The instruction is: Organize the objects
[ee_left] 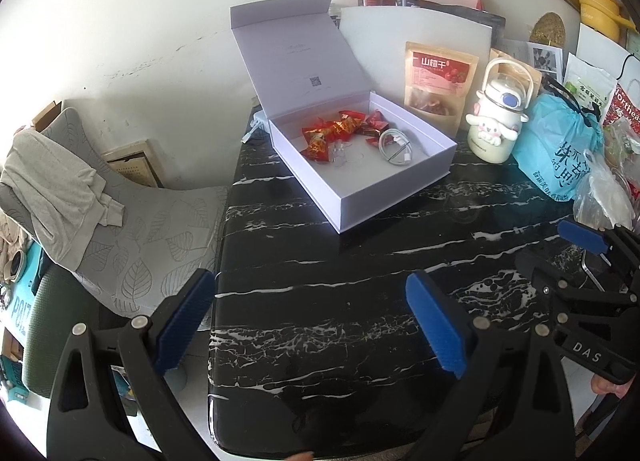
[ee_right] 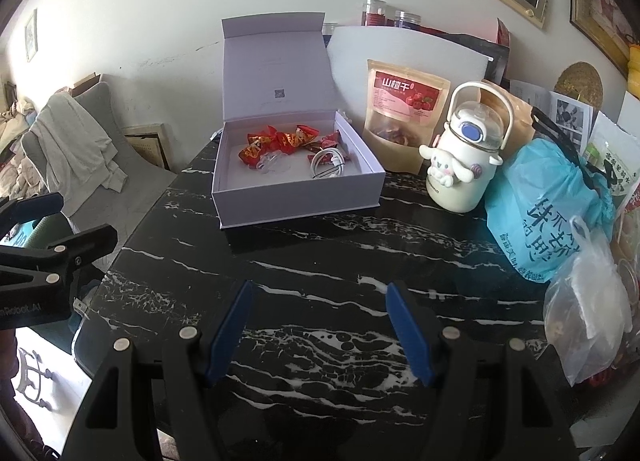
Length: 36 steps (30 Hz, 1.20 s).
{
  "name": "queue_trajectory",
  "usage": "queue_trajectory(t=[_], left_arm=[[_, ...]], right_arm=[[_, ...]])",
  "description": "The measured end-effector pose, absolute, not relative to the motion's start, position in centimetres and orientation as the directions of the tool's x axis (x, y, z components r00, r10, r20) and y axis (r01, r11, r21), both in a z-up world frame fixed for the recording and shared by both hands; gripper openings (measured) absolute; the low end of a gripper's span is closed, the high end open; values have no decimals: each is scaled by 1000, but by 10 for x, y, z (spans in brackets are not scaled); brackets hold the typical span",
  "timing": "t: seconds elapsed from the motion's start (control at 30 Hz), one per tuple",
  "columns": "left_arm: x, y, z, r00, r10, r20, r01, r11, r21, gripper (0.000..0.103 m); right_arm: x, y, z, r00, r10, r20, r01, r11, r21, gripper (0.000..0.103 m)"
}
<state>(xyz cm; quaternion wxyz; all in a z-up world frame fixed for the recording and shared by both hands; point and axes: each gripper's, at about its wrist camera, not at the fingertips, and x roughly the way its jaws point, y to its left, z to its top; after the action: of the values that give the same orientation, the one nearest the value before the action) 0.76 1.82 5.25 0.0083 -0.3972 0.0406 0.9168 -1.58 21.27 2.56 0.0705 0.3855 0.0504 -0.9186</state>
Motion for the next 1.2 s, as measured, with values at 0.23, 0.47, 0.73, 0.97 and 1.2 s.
queue_trajectory(t=[0.23, 0.47, 0.73, 0.97, 1.2], left_arm=[[4, 16, 46, -668, -26, -743, -43, -996, 73, 97], [1, 16, 44, -669, -28, -743, -45, -996, 78, 97], [1, 15, 40, -658, -21, -753, -54, -996, 75, 97], [1, 15, 36, -646, -12, -763, -62, -996, 68, 97], [2, 14, 35, -640, -9, -768, -60, -996, 62, 97]], right_arm=[[-18, 213, 24, -683, -85, -725, 163, -986, -38, 70], [-19, 214, 23, -681, -76, -729, 160, -986, -46, 70], [-20, 212, 20, -672, -72, -737, 165, -985, -54, 70], [-20, 209, 18, -667, -70, -742, 171, -983, -61, 70], [-18, 207, 17, -661, -68, -748, 174, -983, -65, 70]])
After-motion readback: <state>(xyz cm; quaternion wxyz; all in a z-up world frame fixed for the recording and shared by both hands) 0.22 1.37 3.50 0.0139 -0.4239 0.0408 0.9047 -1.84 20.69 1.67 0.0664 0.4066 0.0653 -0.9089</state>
